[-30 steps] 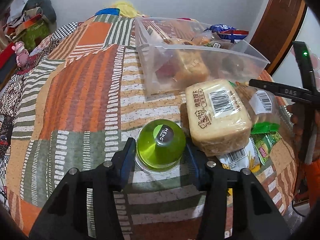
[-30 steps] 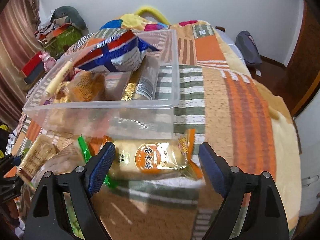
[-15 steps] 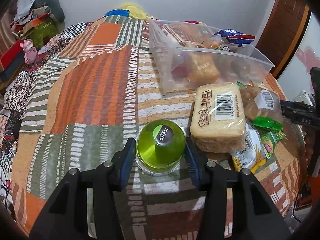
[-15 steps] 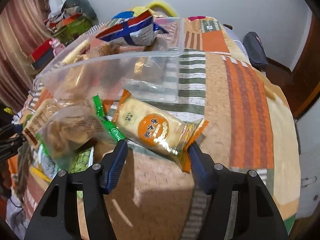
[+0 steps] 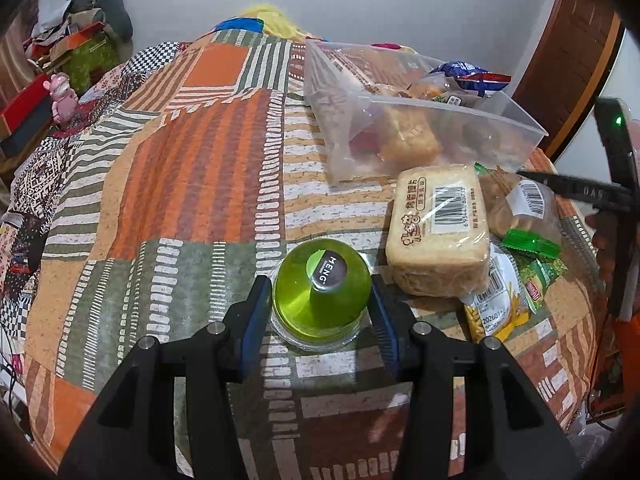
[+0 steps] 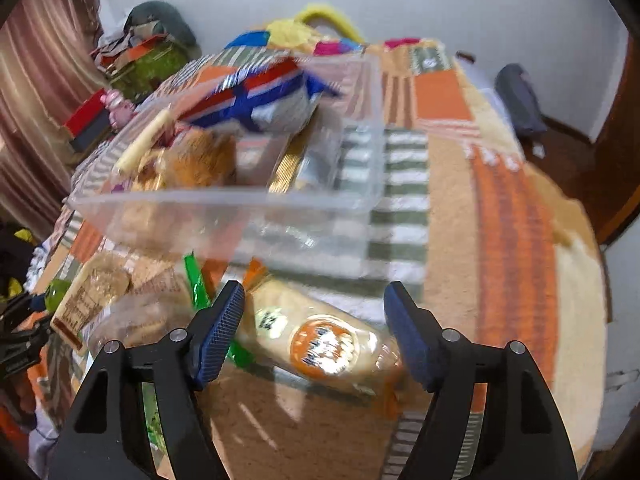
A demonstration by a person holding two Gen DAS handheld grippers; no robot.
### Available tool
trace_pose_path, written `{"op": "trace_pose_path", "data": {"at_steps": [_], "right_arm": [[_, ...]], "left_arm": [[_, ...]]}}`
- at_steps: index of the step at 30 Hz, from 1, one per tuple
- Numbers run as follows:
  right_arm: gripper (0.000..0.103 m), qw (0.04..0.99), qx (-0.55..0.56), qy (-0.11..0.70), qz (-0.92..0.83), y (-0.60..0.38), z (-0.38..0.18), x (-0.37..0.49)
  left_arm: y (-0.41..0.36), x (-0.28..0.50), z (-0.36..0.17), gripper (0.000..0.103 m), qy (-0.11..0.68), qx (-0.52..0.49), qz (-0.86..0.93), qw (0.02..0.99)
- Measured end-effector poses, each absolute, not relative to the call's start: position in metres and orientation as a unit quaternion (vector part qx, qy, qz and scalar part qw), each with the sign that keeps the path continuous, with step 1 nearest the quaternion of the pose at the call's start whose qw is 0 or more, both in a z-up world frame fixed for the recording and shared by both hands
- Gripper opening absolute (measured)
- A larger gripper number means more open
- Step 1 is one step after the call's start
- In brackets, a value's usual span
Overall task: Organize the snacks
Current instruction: 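Grasp the green jar with left tool while right tool reaches for biscuit pack, then carry the green jar and yellow biscuit pack into the clear box, release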
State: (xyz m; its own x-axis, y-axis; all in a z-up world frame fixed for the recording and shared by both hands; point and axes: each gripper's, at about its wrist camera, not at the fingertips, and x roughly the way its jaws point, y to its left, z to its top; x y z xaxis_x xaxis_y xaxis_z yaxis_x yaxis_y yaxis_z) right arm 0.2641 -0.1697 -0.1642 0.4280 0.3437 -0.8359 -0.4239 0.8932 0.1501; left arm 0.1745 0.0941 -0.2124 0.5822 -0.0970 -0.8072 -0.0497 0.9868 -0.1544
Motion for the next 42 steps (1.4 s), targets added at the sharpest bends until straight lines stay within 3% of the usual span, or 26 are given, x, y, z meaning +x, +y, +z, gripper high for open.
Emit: {"op": "trace_pose_path", "data": {"at_steps": [7,12,24,42], "right_arm": [[0.068,0.833,-0.068,0.491,0.245,-0.18,-0.17,0.231],[0.033,0.842,-0.104,0.479,0.224,-0.185,-0.172,0.216],[0.032,0.88,-0.071,0.435,0.178,-0.204,-0.147,0.197],[0.032,0.91,-0.006,0.366,0.192,-0.195,-0.086,0.246]], "left_arm": [[0.099,0.173,-0.201,0.048,0.443,-0.077,-0.007,0.893],[0.099,0.172,-0.192,0.048,0.435,-0.079,-0.004,0.897],[0.084,0.18,-0.159,0.048,0.408,-0.064,-0.014,0.911],[0.041,0.254,-0.097,0.048,0.346,-0.059,-0.056,0.935]]}}
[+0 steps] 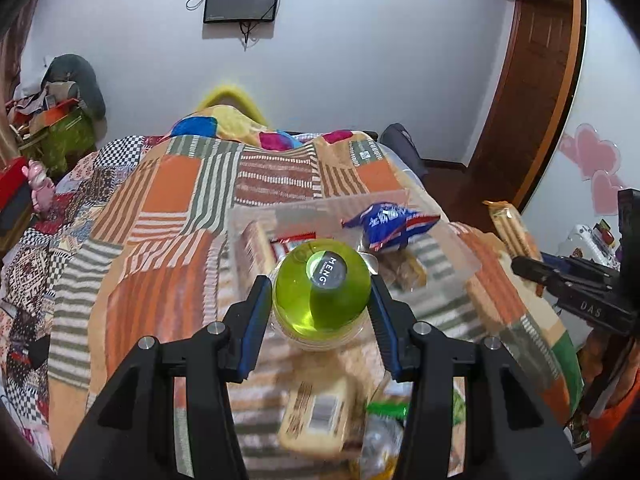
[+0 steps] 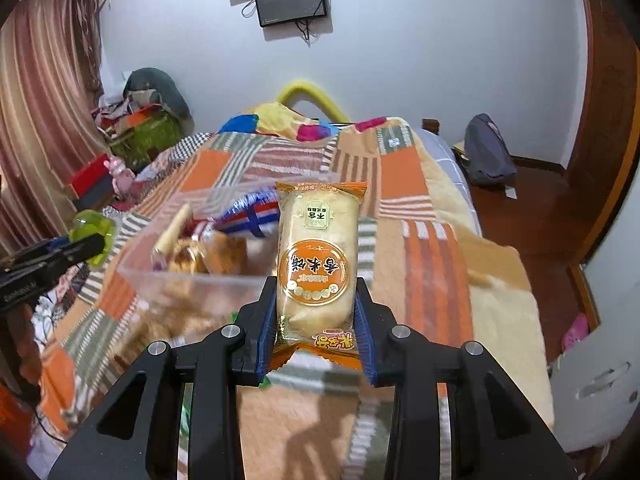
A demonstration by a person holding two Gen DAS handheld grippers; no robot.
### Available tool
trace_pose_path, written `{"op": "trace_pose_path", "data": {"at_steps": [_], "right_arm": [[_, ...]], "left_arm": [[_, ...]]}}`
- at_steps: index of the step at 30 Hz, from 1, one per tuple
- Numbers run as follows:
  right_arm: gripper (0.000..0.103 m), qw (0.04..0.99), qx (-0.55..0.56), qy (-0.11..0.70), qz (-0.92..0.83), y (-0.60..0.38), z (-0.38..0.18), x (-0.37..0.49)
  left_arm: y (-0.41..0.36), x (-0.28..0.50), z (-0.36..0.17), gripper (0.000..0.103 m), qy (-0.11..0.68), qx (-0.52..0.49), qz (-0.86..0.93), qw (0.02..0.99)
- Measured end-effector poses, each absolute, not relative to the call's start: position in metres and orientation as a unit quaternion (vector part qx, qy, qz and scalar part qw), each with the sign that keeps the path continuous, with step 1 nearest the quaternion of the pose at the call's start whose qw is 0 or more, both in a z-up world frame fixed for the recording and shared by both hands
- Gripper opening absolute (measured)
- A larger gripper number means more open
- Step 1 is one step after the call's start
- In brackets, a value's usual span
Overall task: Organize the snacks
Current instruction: 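Carry the green jar and yellow biscuit pack into the clear box, release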
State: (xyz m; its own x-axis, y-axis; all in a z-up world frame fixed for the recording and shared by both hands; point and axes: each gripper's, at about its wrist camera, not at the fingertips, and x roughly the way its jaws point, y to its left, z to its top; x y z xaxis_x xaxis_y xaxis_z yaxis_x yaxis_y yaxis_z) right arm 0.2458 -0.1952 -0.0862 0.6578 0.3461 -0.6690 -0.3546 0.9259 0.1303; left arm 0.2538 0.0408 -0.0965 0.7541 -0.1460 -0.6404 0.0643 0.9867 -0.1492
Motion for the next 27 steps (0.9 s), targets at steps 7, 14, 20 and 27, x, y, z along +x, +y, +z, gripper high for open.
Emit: {"op": "trace_pose_path", "data": {"at_steps": [7,14,20,27], "right_arm": [[0.032,0.902,0.003,0.383,0.201,-0.173,-0.098,0.274],[0.032,0.893,0.009,0.406,0.194,-0.162,-0.117,0.296],[0.032,0.891,-0.017,0.409,0.194,-0.154,-0.121,0.294],[0.039,0.892,-0.031,0.411,0.187,-0.153,-0.118,0.291]], "left_arm": [[0.031,0.291,-0.109,0.048,0.366,-0.051,-0.051,0.928],[0.025,0.314,-0.128,0.048,0.384,-0.044,-0.048,0.921],[0.017,0.323,-0.141,0.048,0.4,-0.035,-0.048,0.915],[0.013,0.316,-0.145,0.049,0.405,-0.038,-0.047,0.912]]}}
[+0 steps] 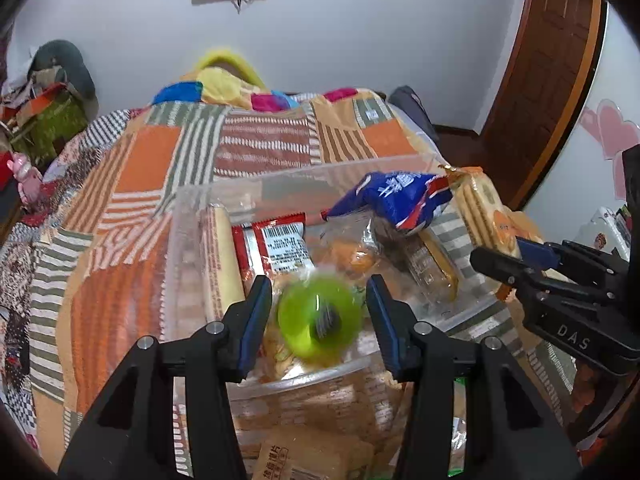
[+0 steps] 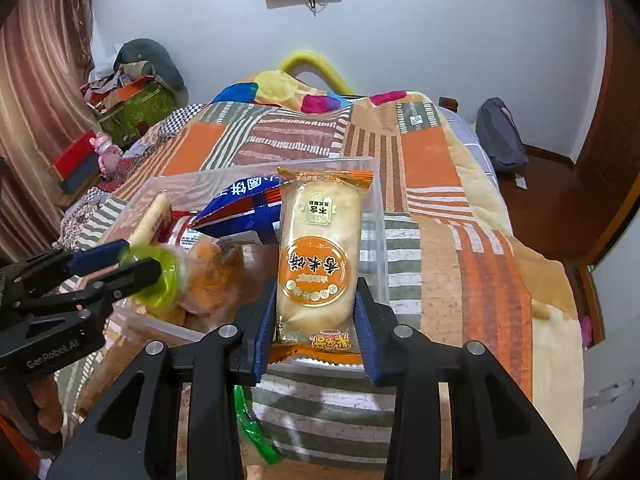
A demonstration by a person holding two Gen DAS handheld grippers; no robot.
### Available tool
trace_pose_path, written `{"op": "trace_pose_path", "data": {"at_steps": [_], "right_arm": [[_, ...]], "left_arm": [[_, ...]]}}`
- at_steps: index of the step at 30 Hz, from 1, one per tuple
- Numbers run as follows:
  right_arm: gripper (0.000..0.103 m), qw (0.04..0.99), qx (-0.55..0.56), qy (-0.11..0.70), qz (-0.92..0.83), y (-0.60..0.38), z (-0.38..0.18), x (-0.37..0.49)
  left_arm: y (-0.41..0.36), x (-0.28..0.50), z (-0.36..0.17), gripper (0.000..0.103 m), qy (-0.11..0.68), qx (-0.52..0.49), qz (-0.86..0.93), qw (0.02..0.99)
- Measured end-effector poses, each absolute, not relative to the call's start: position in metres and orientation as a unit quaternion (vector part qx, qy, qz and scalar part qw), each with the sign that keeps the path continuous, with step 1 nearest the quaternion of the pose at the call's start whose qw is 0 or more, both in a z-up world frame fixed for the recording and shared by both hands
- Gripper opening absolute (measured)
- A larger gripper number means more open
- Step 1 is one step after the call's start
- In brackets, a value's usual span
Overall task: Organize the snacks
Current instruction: 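Carry the green jar and yellow biscuit pack into the clear box, release, then grasp the square bread pack with left tool while right tool grasps pea bag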
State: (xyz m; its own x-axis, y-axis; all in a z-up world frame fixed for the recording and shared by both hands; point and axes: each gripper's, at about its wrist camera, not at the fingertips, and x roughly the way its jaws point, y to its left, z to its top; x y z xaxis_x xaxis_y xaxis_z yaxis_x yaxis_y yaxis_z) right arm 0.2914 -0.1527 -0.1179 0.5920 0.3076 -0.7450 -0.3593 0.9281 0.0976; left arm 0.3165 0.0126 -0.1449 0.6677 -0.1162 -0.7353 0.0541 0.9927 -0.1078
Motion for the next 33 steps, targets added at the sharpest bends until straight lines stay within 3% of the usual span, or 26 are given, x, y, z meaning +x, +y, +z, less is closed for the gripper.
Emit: {"op": "trace_pose_path", "data": {"at_steps": [4,9,14,21,33], "right_arm": [[0.048,0.892,-0.035,0.41,0.19,-0.154,-0.114,0.284],[0.067,0.899,-0.049,0.39,0.19,-0.154,-0.103,0.268],[0.071,0.902,-0.046,0.377,0.205,-0.16,-0.09,0.246],[0.072,0.893,-0.053,0.389,0.22,-0.164,-0.099,0.222],[0.077,0.843,-0.046,0.475,0.249,-0.146,-0.163,0.196]], "left_arm": [[0.012,0.307,-0.131,0.051,0.393,-0.036,-0.054,0.917],[0.017,0.289,-0.112,0.059,0.376,-0.032,-0.054,0.924],[0.028,0.267,-0.109,0.073,0.383,-0.035,-0.059,0.921],[0.041,0.237,-0.136,0.076,0.42,-0.032,-0.064,0.905],[0.038,0.222,-0.202,0.077,0.476,-0.036,-0.088,0.874]]}}
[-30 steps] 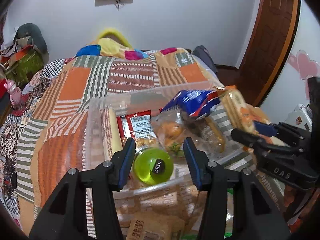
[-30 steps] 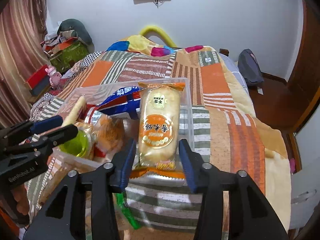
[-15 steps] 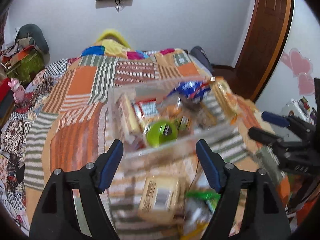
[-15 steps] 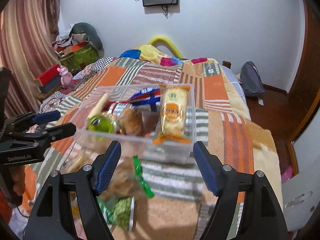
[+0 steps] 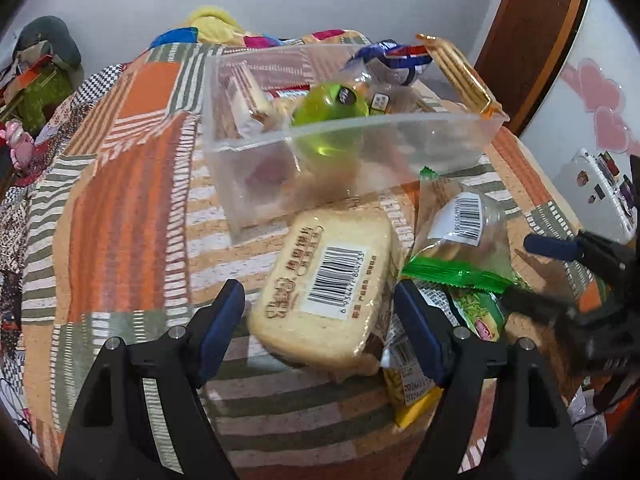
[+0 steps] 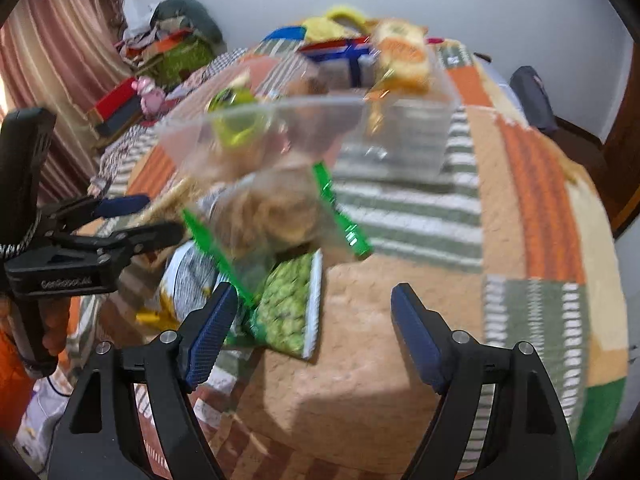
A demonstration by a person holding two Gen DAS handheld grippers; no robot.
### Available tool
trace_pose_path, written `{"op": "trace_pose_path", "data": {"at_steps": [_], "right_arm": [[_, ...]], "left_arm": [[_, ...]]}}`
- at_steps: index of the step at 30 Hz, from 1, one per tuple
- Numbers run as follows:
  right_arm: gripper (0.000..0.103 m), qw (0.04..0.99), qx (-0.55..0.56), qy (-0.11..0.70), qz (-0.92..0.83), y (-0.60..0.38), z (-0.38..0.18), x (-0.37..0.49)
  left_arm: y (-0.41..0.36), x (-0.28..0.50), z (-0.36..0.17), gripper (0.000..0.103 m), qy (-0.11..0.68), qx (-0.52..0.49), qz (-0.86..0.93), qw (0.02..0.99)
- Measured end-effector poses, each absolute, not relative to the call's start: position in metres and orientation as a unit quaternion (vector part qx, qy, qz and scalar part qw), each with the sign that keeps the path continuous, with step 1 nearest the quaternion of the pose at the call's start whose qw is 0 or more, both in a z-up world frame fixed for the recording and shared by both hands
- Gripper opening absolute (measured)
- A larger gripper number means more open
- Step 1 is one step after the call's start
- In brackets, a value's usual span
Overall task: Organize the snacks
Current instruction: 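Grasp the square bread pack with left tool while right tool grasps pea bag, then lower the bread pack and green pea bag into the clear box, release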
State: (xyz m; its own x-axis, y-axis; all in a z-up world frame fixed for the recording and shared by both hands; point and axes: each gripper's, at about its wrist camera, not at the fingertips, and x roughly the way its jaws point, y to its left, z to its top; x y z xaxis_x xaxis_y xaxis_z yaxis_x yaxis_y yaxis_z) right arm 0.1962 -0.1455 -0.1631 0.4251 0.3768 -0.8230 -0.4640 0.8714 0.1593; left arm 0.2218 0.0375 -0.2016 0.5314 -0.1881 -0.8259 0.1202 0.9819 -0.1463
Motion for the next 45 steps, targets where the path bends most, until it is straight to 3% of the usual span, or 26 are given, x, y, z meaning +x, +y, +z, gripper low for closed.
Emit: {"op": "trace_pose_path", "data": {"at_steps": [5,9,10,12,14,29,34,45], "right_arm": [[0.077,0.835,-0.047,0.481,0.262,-0.128,-0.169,0.199],[0.076,0.836,-0.061,0.478,0.265,-0.115,-0.173,0.201],[0.074,0.838,-0.064,0.474,0.264,-0.114,-0.172,0.199],[0.056,0.839,-0.067,0.471,0.264,-0.114,-0.172,0.196],[0.045,0.847,-0.079,0.464,0.249,-0.117,-0.172,0.193],[0.036,0.862,-0.05,0.455,0.22,-0.157,-0.162,0.191],[0.02,0.874,-0.04,0.439,0.202,-0.173,-0.148,0.195],[0.019,0.896,-0.036,0.395,0.198,-0.179,-0.114,0.206]], "left_arm": [[0.035,0.229,-0.209,0.077,0.473,-0.052,-0.089,0.875],[0.035,0.224,-0.209,0.07,0.461,-0.052,-0.088,0.882],[0.035,0.221,-0.208,0.067,0.457,-0.048,-0.087,0.884],[0.037,0.213,-0.205,0.059,0.448,-0.045,-0.086,0.889],[0.04,0.207,-0.201,0.056,0.441,-0.05,-0.085,0.892],[0.041,0.181,-0.162,0.055,0.398,-0.049,-0.067,0.913],[0.043,0.181,-0.141,0.055,0.376,-0.052,-0.066,0.923],[0.049,0.193,-0.116,0.055,0.347,-0.068,-0.061,0.933]]}}
